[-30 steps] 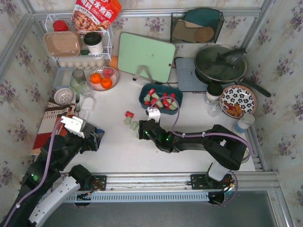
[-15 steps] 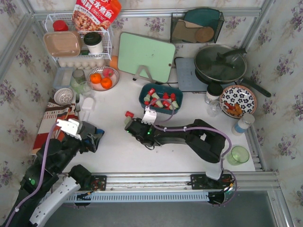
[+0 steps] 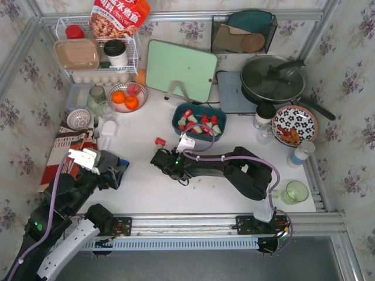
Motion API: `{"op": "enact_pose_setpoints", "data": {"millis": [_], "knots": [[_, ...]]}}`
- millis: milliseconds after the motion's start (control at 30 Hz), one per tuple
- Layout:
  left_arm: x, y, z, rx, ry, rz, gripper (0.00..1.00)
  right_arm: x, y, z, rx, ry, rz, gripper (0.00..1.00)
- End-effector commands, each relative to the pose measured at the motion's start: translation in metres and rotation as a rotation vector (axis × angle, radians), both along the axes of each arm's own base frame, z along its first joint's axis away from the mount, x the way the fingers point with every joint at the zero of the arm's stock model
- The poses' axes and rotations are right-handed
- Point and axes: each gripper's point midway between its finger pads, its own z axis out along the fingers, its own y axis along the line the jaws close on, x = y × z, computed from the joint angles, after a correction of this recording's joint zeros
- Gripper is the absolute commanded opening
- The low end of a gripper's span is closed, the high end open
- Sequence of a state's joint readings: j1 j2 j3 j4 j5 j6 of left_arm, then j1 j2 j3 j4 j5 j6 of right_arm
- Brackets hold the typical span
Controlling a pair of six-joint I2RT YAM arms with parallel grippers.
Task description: Mix the coffee capsules in the storage basket
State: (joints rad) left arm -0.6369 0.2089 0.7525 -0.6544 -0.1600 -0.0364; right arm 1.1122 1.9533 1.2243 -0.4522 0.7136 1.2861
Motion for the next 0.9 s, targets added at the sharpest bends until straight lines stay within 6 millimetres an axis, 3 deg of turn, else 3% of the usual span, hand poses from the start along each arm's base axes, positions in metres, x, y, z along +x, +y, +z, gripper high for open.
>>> {"op": "enact_pose_setpoints", "data": {"millis": [0,100,300,500,633,733,867], "knots": [[0.002,-0.002,0.008,-0.020,-0.030,-0.002,0.87,0.002,-0.016,0.008,-0.059,-0.038,-0.007,0.32],[0.002,-0.002,0.008,-0.020,-0.030,-0.003,0.87,0.011,-0.019,0.025,-0.078,-0.103,0.007,0.32],[0.002,-0.002,0.008,-0.021,-0.031,-0.004,0.87,0.047,-0.021,0.079,-0.153,-0.264,0.062,0.25],[0.002,-0.001,0.008,-0.021,-0.032,-0.001,0.87,0.115,-0.045,0.127,-0.169,-0.389,0.039,0.23],[0.002,-0.001,0.008,-0.020,-0.033,0.001,0.87,0.166,-0.067,0.137,-0.190,-0.436,0.010,0.23],[0.003,-0.001,0.007,-0.019,-0.031,0.001,0.87,0.197,-0.077,0.131,-0.211,-0.454,0.004,0.24],[0.003,-0.001,0.007,-0.014,-0.030,0.005,0.87,0.227,-0.081,0.117,-0.209,-0.457,0.009,0.37]]}}
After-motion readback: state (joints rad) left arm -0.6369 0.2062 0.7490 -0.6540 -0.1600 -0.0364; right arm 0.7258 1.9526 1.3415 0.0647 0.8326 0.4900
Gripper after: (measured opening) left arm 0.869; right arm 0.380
